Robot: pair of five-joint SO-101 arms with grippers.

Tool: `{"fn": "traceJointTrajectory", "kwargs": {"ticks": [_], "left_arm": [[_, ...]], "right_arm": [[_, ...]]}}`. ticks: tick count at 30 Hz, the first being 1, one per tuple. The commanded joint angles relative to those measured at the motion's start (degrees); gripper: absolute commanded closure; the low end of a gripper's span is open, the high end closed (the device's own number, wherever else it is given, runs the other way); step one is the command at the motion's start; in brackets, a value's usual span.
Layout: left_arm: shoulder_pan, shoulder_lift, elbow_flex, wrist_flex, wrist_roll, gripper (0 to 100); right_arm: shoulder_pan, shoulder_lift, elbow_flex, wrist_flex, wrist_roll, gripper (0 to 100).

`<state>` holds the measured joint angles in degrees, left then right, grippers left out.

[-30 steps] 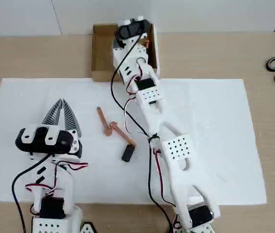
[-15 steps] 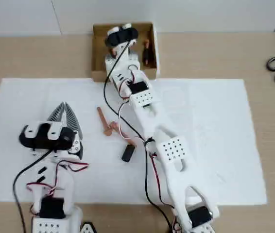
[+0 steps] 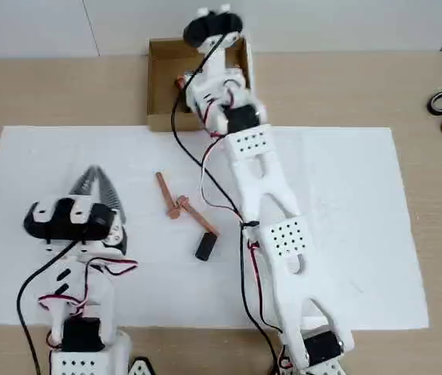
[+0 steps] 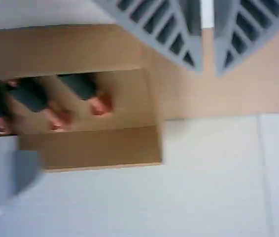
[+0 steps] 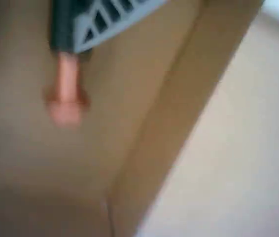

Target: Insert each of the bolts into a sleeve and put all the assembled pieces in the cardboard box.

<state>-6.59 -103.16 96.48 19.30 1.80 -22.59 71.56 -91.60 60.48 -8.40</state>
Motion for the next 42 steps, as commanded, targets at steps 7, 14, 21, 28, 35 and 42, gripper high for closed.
{"fn": "traceJointTrajectory", "kwargs": {"ticks": [7, 14, 21, 28, 35, 42], "left_arm": [[1.0, -0.9, -3.6, 10.5, 0.5, 99], [6.0, -0.5, -18.2, 30.2, 14.1, 99], [5.7, -0.5, -24.2, 42.4, 9.9, 99], [-4.8, -0.5, -24.7, 42.9, 9.5, 99], [-17.1, -0.6, -24.7, 42.9, 9.4, 99], [-17.6, -0.7, -24.7, 43.0, 9.6, 99]], "right_arm": [[-0.4, -11.5, -4.5, 36.5, -1.8, 70.7], [-4.5, -11.6, -1.1, 36.8, -3.7, 70.8], [-6.9, -18.1, 12.3, 36.8, -9.3, 70.8], [-6.9, -33.5, 32.1, 36.7, -13.7, 70.8], [-9.6, -50.1, 50.1, 36.8, -16.7, 70.9], [-20.0, -63.4, 76.7, 36.4, -30.9, 70.8]]}}
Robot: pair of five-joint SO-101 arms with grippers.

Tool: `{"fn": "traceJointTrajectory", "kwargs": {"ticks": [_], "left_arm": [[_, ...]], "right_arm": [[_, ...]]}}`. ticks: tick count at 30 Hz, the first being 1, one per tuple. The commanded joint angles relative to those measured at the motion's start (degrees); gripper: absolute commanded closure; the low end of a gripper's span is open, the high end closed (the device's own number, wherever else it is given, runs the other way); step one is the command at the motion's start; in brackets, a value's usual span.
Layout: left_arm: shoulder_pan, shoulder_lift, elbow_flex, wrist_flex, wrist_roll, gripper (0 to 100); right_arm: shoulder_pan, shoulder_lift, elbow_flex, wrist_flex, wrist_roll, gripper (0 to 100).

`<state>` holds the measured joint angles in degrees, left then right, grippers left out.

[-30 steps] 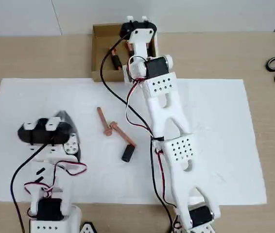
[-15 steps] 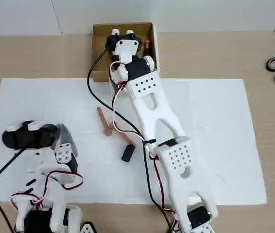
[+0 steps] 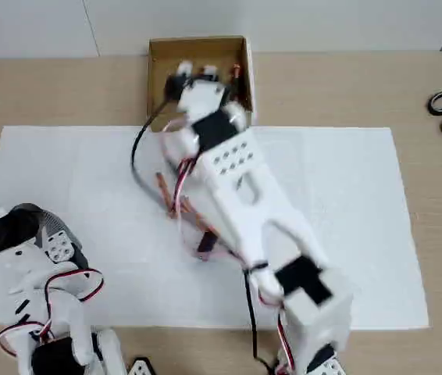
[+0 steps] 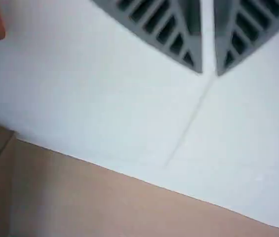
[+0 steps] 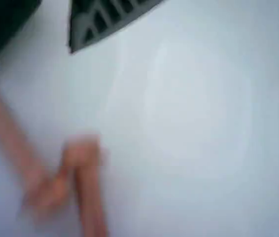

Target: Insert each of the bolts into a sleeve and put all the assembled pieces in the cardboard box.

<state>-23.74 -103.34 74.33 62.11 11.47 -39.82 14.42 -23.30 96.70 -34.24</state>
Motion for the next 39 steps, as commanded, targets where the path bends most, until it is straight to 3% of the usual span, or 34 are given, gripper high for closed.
{"fn": "traceJointTrajectory", "kwargs": {"ticks": [1, 11, 31, 34, 38, 39], "left_arm": [[-0.5, -0.5, -2.6, 0.3, -0.1, 99], [-0.4, -0.5, -2.5, 0.4, 0.0, 99], [-0.4, -0.5, -2.4, 0.4, 0.1, 99], [-0.4, -0.5, -2.4, 0.4, 0.1, 99], [-0.4, -0.5, -2.4, 0.3, 0.1, 99], [-0.4, -0.5, -2.4, 0.3, 0.1, 99]], "right_arm": [[-3.2, -7.3, 10.3, 0.0, -6.9, 70.8], [-3.1, -7.0, 12.7, -2.0, -26.3, 70.9], [-3.1, 13.5, 12.6, -8.3, -28.9, 71.6], [-3.1, 15.4, 12.6, -9.5, -28.7, 79.3], [-3.0, 16.7, 12.6, -10.2, -28.7, 99.8], [-3.0, 16.8, 12.5, -10.2, -28.7, 98.9]]}}
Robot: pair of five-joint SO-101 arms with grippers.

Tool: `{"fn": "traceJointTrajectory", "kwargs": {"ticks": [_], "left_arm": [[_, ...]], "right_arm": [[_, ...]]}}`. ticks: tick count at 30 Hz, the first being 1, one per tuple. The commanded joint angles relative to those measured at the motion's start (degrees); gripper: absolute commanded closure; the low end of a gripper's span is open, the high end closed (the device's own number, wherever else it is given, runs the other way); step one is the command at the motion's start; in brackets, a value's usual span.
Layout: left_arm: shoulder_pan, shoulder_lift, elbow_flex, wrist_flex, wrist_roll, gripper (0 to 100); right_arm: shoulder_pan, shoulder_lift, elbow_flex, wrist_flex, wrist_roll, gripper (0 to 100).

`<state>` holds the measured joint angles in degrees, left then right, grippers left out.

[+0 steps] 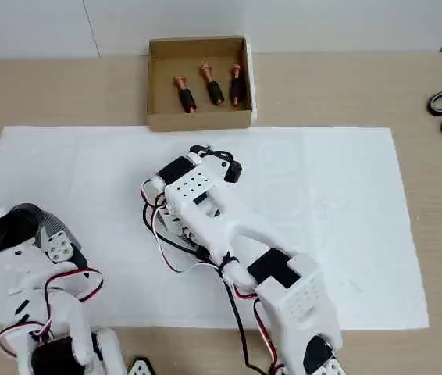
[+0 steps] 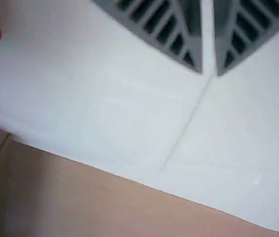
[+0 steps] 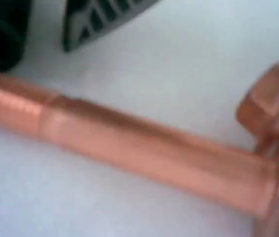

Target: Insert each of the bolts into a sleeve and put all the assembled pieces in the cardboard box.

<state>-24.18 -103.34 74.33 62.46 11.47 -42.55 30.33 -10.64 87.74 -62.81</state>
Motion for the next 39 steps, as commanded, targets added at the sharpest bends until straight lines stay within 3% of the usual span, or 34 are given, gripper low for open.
{"fn": "traceJointTrajectory", "kwargs": {"ticks": [1, 8, 13, 16, 20, 28, 34, 39], "left_arm": [[0.0, -0.5, -2.4, -0.1, 0.1, 99], [1.0, -0.4, -4.1, 1.1, 0.1, 99], [13.4, 1.1, -11.7, 8.1, 0.0, 99], [17.2, 8.1, -16.6, 9.0, 0.8, 99], [17.7, 23.2, -26.0, 9.1, 7.6, 99], [18.4, 51.9, -42.5, 11.9, 9.9, 99], [26.5, 67.6, -55.7, 21.0, 15.6, 99], [31.6, 77.9, -64.7, 23.8, 19.5, 99]], "right_arm": [[-0.3, 0.9, -0.2, -1.3, -0.2, 97.2], [-0.3, -3.5, -0.3, 2.8, -0.1, 99.6], [-0.7, -15.0, -0.3, 2.8, -0.1, 99.6], [-0.8, -20.6, -0.2, 3.0, 0.3, 99.5], [0.2, -26.8, -0.1, 3.5, 8.7, 99.5], [11.1, -33.5, 0.1, 4.2, 27.5, 99.5], [17.0, -37.0, 0.1, 4.1, 39.0, 99.5], [20.1, -42.4, 0.1, 4.1, 44.8, 99.5]]}}
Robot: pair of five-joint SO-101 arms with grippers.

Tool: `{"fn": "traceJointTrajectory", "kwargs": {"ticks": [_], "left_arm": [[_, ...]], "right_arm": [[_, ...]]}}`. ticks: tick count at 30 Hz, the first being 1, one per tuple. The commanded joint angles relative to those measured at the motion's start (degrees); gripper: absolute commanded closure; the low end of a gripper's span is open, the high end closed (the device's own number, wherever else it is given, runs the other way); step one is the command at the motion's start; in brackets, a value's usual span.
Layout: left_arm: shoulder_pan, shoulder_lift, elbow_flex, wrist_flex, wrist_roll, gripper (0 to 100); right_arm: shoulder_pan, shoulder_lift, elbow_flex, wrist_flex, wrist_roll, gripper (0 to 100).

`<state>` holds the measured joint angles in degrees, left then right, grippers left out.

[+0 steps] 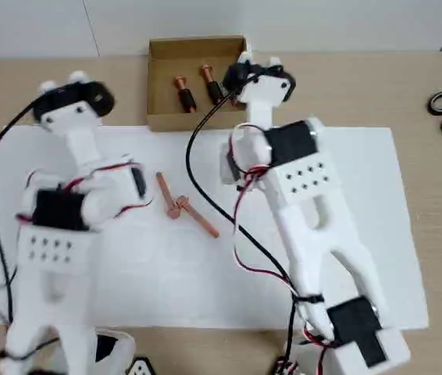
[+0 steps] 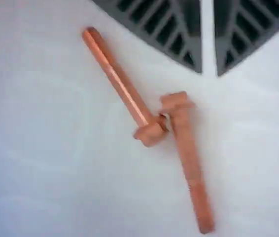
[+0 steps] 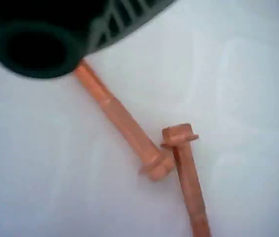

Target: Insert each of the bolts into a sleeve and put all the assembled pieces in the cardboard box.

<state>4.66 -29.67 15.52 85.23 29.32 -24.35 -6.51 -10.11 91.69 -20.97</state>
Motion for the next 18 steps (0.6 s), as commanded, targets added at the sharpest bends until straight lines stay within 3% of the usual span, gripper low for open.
{"fn": "traceJointTrajectory", "kwargs": {"ticks": [1, 8, 14, 18], "left_arm": [[3.7, 6.0, -6.8, 1.1, 2.4, 99], [10.3, 14.1, -11.2, 0.6, 4.0, 99], [13.4, 17.2, -13.2, 0.5, 4.5, 99], [14.0, 19.6, -15.5, -0.3, 4.8, 99]], "right_arm": [[2.8, -7.1, -0.4, 0.1, 4.1, 99.5], [9.2, -17.9, 2.1, 2.3, 11.5, 99.5], [9.9, -30.5, 23.7, 0.7, 13.0, 99.5], [10.0, -42.4, 40.1, -9.3, 13.0, 99.5]]}}
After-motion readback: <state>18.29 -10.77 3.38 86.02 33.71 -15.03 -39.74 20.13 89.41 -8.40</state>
